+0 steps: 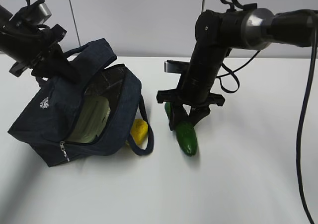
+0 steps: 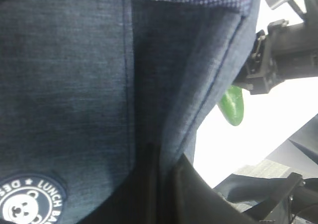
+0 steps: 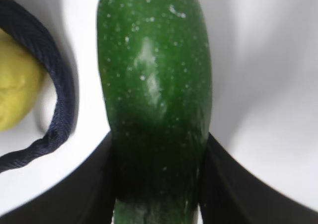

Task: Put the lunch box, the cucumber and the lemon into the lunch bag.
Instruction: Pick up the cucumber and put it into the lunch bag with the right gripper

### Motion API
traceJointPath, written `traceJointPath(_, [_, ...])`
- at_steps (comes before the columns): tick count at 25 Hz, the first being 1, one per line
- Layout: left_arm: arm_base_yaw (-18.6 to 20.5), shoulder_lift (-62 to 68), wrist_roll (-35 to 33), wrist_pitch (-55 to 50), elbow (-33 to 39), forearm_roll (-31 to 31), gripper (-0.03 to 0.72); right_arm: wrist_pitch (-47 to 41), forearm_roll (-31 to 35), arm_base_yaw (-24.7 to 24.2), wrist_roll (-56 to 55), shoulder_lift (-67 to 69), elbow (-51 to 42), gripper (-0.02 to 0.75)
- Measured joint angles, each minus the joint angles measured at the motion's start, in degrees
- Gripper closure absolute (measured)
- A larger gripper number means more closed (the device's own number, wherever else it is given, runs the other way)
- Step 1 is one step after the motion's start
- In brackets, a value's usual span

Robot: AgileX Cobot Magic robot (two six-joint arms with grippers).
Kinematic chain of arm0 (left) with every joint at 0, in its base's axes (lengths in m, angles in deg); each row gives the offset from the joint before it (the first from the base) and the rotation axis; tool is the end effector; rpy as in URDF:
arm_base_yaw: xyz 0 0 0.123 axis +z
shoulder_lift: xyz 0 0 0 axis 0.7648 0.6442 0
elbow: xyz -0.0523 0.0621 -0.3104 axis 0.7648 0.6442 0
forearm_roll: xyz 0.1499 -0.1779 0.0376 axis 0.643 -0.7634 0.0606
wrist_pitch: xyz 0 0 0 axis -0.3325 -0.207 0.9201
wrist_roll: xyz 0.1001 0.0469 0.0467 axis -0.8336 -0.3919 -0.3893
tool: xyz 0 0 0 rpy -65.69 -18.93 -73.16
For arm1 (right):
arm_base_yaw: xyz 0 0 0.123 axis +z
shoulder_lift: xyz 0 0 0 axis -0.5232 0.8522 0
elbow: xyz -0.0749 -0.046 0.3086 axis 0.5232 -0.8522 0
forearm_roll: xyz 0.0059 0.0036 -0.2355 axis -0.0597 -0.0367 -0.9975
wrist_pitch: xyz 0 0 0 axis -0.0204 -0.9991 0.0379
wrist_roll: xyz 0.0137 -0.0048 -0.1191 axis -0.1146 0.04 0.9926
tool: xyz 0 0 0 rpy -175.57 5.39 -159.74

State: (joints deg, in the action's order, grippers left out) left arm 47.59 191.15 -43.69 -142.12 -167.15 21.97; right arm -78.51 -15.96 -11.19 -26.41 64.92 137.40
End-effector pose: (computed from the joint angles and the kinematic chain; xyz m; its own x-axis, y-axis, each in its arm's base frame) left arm 0.3801 -0.0939 0.2623 -0.9853 0.0281 -0.1685 0.1320 0.7513 -0.6466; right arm 0.4299 0.1939 0.1536 -0.9865 -0.1589 0.0402 -0.1427 0.9532 0.2666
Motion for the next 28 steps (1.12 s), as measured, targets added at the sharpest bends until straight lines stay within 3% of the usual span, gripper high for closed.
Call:
traceJointPath(4, [0.00,0.00,-0.08,0.56,0.00,1.53,0.701,-0.63,1.91,0.00,0.54,0.00,4.03,0.412])
traceJointPath(11, [0.00,0.00,-0.08,0.69,0.00,2.02,0.700,-1.19,16.66,0.00,5.31,-1.65,5.05,0.412])
traceJointPath(19, [0.00,0.00,-0.08,0.78,0.00,2.16,0.701,-1.29,19.94,0.00,6.24,-6.47,5.18,0.412])
traceJointPath(28, [0.00,0.00,-0.35,0.78,0.00,-2.26,0.701,-1.29,30.58,0.87,8.62,-5.14,5.32,0.413])
